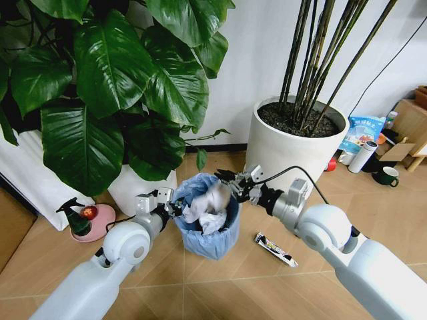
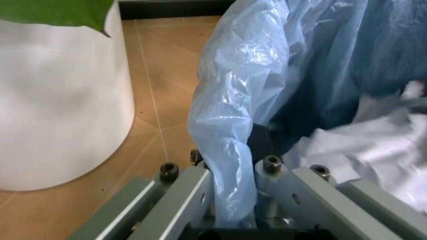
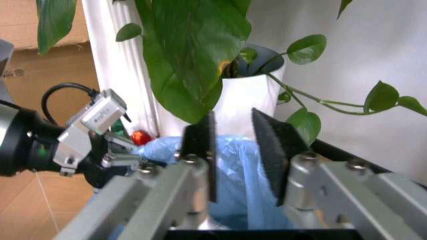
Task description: Pick up the trash bin and place the garbage on the floor into it.
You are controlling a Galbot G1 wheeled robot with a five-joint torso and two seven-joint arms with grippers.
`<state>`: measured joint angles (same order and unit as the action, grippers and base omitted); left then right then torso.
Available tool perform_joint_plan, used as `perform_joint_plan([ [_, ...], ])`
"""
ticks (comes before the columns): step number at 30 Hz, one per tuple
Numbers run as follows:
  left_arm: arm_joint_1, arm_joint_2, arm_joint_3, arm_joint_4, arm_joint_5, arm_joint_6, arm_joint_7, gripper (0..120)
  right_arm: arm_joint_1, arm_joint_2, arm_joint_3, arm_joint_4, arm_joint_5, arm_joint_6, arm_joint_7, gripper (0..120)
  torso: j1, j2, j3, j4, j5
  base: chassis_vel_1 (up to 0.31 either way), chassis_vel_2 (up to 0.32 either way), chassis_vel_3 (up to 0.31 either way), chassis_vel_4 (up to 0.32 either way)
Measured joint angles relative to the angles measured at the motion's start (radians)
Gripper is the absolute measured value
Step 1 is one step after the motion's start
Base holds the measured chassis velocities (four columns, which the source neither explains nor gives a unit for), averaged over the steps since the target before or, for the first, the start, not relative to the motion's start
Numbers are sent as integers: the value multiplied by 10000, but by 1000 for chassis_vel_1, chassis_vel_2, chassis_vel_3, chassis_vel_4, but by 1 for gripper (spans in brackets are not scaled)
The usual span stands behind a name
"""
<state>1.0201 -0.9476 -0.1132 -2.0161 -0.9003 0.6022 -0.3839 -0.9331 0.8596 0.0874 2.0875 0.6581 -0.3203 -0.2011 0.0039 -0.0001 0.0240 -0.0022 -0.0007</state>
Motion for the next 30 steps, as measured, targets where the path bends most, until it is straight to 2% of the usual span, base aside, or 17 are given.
perform_joint_plan([
  [3,105,-19,-125,-4,23,0,21,0,82,25,-2,-22,1,5,76,38,0,0,0,1,-1,0,0,0,0],
  [4,105,-19,-125,-4,23,0,21,0,82,25,-2,-22,1,5,76,38,0,0,0,1,-1,0,0,0,0],
  [6,267,-68,-291,-5,108,-1,21,0,81,73,239,-61,21,11,227,49,0,0,0,0,-1,0,0,0,0],
  [8,337,-80,-361,-4,141,0,12,0,46,76,380,-84,23,3,283,51,0,0,0,0,-1,0,0,0,0],
  [10,635,-78,-668,-37,357,6,-11,0,-200,43,1013,-249,-66,-54,432,63,0,0,0,1,-1,0,0,0,0],
  [12,732,-56,-787,-61,460,19,-15,0,-313,31,1225,-304,-104,-96,459,66,0,0,0,1,-2,0,0,0,0],
  [15,1137,173,-1180,-277,670,62,-98,0,-1233,-51,2419,-773,-344,-155,459,83,0,0,-1,2,0,0,0,0,0],
  [17,1223,248,-1228,-369,666,72,-121,0,-1619,-60,2745,-964,-502,-71,348,86,0,0,0,3,0,0,0,0,0],
  [19,1355,363,-1318,-563,617,105,-231,0,-2559,-34,3384,-1385,-858,171,74,95,0,0,-1,2,4,0,0,0,0],
  [22,1466,393,-1355,-695,592,122,-367,0,-3459,95,3899,-1876,-1204,496,-222,98,-1,0,-1,-7,3,1,-2,-5,-38],
  [25,1670,297,-1402,-771,639,125,-538,0,-4296,359,4280,-2691,-1388,894,-632,100,-1,0,-2,-5,0,0,0,0,0],
  [30,1951,55,-1510,-779,942,92,-583,0,-4472,706,4195,-3927,-1857,1314,-971,100,-1,0,-2,1,0,0,0,0,0],
])
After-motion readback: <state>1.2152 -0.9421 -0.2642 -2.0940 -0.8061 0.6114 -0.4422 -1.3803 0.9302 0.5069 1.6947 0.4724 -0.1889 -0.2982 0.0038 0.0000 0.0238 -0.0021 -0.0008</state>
